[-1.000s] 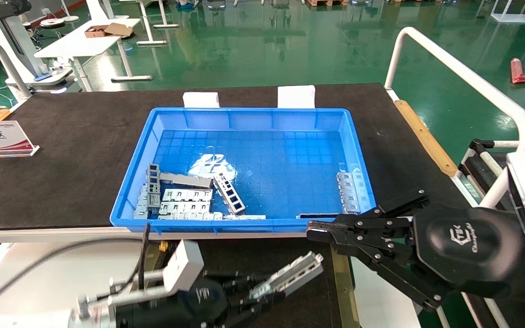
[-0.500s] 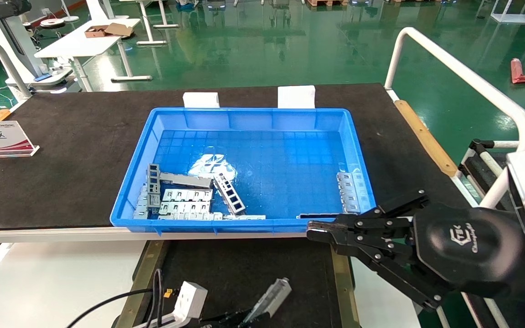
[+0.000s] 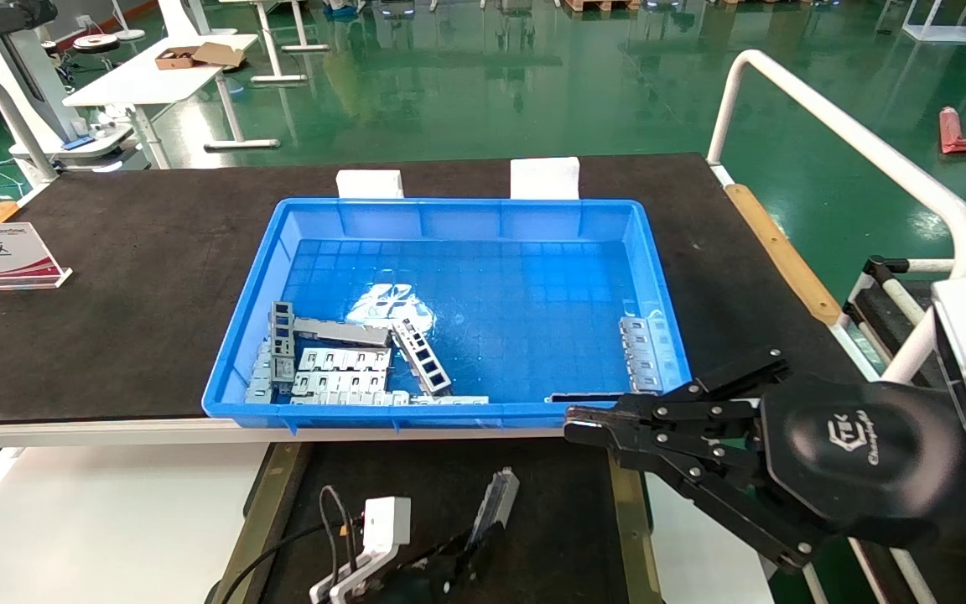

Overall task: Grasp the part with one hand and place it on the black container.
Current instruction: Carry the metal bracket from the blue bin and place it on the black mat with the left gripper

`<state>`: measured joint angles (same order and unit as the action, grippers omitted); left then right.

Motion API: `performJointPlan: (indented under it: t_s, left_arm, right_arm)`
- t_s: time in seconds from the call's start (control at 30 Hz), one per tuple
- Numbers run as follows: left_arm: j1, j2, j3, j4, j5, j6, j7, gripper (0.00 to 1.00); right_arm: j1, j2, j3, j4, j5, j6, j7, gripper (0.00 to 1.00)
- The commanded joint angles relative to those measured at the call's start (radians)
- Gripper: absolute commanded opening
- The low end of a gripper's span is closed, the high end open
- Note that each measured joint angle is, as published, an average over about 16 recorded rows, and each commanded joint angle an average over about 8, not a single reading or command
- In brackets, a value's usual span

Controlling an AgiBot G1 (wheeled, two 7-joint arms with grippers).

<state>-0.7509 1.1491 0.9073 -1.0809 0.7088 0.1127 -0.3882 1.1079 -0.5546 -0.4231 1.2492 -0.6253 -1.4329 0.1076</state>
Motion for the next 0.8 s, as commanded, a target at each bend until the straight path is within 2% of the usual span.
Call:
performJointPlan:
  t_s: [0.03,0.5,0.8]
  left_arm:
    - [-0.003,0.034,-0.001,0.015,-0.004,-0.042,-0.007,0.00]
    - [-0.030,0.169,-0.043,0.158,-0.003,-0.124,-0.003,0.00]
    - [-0.040,0.199,-0.060,0.206,-0.011,-0.142,-0.016,0.00]
  right_arm:
    - [0.000,0.000,0.000,0.000,0.000,0.000,0.000,0.00]
    - [0.000,0.000,0.000,0.000,0.000,0.000,0.000,0.00]
    - [0.000,0.000,0.000,0.000,0.000,0.000,0.000,0.00]
